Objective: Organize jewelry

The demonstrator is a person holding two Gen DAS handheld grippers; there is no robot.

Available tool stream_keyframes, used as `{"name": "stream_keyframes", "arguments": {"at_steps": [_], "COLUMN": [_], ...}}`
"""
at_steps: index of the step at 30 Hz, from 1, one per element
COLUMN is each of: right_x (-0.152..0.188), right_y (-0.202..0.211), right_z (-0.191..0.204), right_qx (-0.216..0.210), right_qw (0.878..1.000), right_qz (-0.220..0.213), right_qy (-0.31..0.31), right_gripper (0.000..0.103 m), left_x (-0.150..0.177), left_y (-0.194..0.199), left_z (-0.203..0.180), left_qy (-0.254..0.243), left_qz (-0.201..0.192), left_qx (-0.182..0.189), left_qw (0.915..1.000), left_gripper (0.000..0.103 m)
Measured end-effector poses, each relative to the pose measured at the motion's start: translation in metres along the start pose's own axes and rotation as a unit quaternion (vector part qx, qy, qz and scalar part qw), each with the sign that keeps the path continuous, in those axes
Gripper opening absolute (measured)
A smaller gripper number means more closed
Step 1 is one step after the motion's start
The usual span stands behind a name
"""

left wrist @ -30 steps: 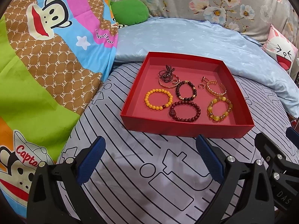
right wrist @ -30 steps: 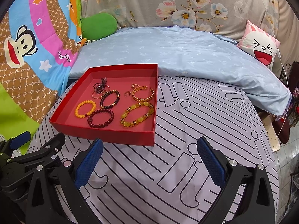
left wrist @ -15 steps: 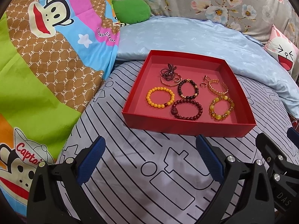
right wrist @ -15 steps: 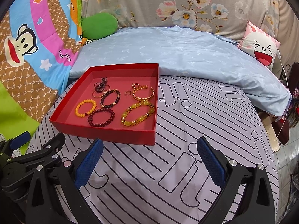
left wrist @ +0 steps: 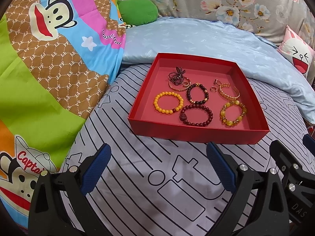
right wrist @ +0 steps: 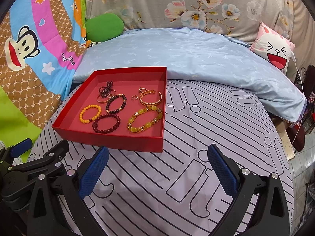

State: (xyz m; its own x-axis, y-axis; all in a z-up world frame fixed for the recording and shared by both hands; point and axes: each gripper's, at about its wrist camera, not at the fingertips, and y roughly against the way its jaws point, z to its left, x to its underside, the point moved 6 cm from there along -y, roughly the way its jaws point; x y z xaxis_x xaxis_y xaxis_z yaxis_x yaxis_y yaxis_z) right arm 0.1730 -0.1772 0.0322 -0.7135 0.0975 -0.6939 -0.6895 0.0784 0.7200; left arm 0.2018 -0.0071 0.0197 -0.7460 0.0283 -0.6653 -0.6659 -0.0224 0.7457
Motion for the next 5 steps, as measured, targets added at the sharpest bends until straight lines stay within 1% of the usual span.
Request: {"name": "stream_keyframes", "arguments": {"at_steps": [5], "right_x": [-0.0002], "right_y": [0.0004], "right_z": [-0.0007], "right_qx": [0.0], "right_qw": [1.0], "right_qz": [-0.001], "right_qy": [-0.001], "right_gripper": [0.097], "left_x": [0.0005], "left_y": [0.0012], "left_z": [-0.0003], "left_qy": [0.001], "left_qz": [-0.004], "left_qx": [-0.001], "left_qw": [1.0], "left_gripper": [0.093]}}
